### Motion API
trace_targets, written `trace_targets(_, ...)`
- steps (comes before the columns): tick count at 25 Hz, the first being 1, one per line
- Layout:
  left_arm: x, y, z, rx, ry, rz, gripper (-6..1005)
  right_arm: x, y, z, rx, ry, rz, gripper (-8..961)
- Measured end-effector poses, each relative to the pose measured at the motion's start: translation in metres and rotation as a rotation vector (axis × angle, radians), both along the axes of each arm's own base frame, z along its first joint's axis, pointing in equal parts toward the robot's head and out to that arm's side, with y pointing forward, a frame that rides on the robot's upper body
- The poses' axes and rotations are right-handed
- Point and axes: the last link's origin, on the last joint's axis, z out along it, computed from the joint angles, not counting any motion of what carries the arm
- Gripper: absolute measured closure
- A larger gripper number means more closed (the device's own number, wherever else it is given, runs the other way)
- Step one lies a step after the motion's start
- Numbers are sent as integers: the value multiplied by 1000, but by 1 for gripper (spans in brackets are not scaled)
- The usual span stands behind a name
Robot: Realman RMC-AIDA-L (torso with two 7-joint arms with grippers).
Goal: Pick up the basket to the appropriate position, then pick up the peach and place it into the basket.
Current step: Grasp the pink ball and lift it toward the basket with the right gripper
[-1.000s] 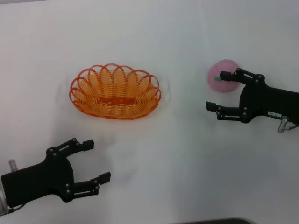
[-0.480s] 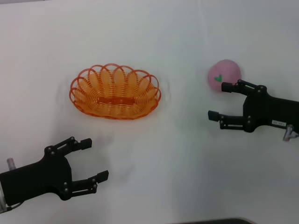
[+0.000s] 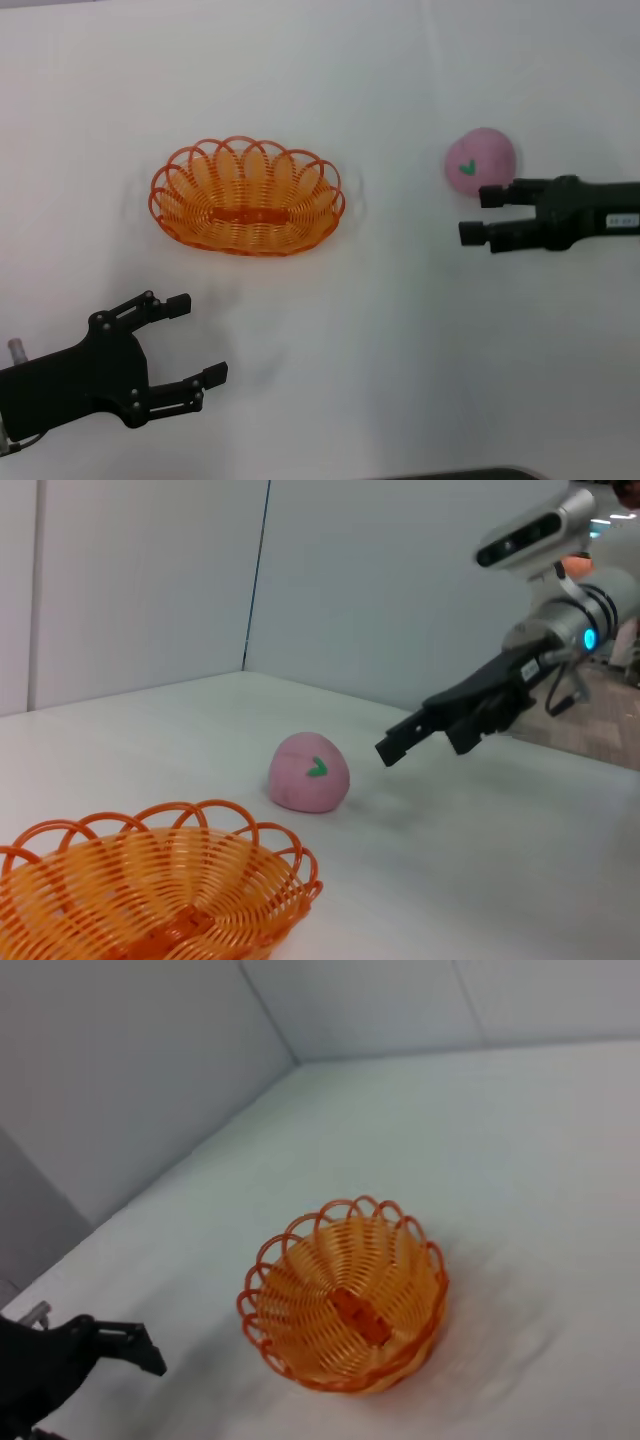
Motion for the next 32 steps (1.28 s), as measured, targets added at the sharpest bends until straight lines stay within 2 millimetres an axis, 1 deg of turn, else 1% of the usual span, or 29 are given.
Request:
trace_targets(6,3,-2,3,-4,-16,-21,99,-14,22,28,-47,-59,-187,11)
trace_targets(9,4,-2,8,3,-22,-33,99,-25,31,43,-43,-88,-231,11)
trace_targets(13,3,-2,13,3,-3,-40,99,-33,42,53,-48,-157,-307,37)
trace_targets(16,0,-5,14,5,7,-33,99,-35,50,52,-67,-233,-337,77)
trace_targets(19,-1,-7,14,0,10,-32,99,-37,56,48,-85,-294,-354,129)
trace_targets(28,1,-10,12,-16,-2,-43,98,-43,69,43,-57,-349,-375,13)
trace_targets(32,2,-10,12,-19,-7,-45,98,-45,74,36,-55,-394,-377,14)
